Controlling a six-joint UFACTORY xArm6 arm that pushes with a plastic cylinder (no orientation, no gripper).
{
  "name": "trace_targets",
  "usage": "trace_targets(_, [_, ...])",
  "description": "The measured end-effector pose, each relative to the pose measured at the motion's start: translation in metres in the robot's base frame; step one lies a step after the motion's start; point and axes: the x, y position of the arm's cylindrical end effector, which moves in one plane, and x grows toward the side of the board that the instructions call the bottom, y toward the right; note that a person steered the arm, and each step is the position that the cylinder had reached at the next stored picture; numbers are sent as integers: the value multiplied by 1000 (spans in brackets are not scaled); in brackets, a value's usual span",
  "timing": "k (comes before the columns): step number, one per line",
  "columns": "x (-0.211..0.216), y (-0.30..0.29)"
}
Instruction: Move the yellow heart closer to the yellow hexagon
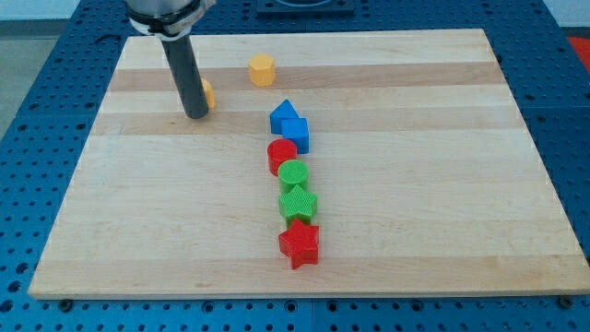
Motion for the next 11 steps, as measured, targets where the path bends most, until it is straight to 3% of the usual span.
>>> trace_targets(4, [-33,23])
trace_targets(6, [-14,-66])
trace_targets(7, [-34,-75])
trace_targets(10, [-61,36])
trace_targets(11, [-60,41])
